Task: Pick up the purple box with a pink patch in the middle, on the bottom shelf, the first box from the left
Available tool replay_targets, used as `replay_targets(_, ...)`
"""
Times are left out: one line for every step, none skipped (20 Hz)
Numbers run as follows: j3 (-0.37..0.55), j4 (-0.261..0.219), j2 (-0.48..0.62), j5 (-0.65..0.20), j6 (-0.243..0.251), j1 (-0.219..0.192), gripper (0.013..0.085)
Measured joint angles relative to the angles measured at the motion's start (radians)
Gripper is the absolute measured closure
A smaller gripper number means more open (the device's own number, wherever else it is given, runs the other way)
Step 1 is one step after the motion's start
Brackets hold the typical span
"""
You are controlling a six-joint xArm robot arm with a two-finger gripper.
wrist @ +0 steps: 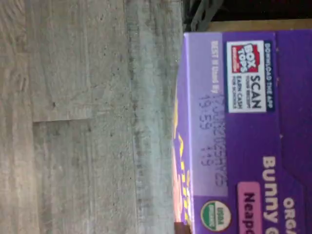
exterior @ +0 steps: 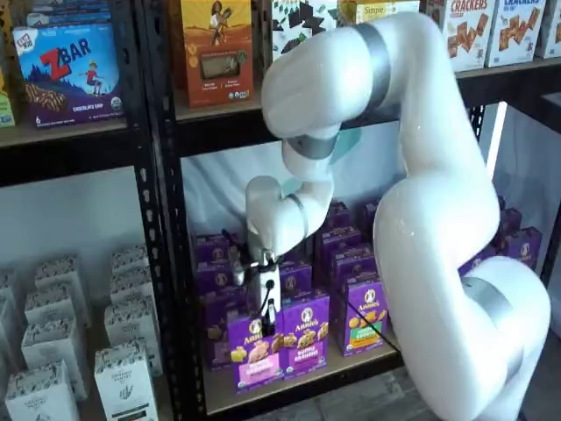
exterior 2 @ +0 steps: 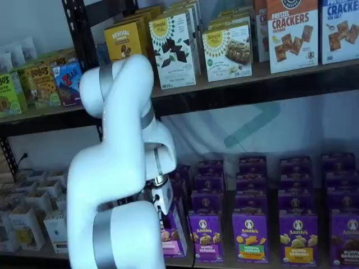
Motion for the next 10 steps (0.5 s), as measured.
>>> replay_targets(0.025, 0.006, -0.027, 0.002, -0.011, -0.005, 0.065)
replay_targets(0.043, 0.014, -0.049, 0.002, -0.022, -0.01, 0.065)
replay_targets(0.06, 0.018, -0.069, 0.003, -0.031, -0.014, 0.065)
replay_targets(0.078, 0.023, -0.091, 0.003, -0.04, -0.019, 0.065)
replay_targets(0.092, 0.028, -0.109, 0.005, -0.049, -0.023, 0.065)
replay_targets(0.106, 0.032, -0.128, 0.01, -0.058, -0.028, 0.065)
replay_targets(0.118, 0.035, -0.147, 0.015, -0.064, -0.032, 0.065)
replay_targets(0.13, 0.031, -0.166, 0.019, -0.065, -0.037, 0.065)
replay_targets(0.143, 0.027, -0.184, 0.024, -0.065, -0.041, 0.065)
replay_targets(0.154, 0.022, -0.202, 0.029, -0.065, -0.045, 0.065)
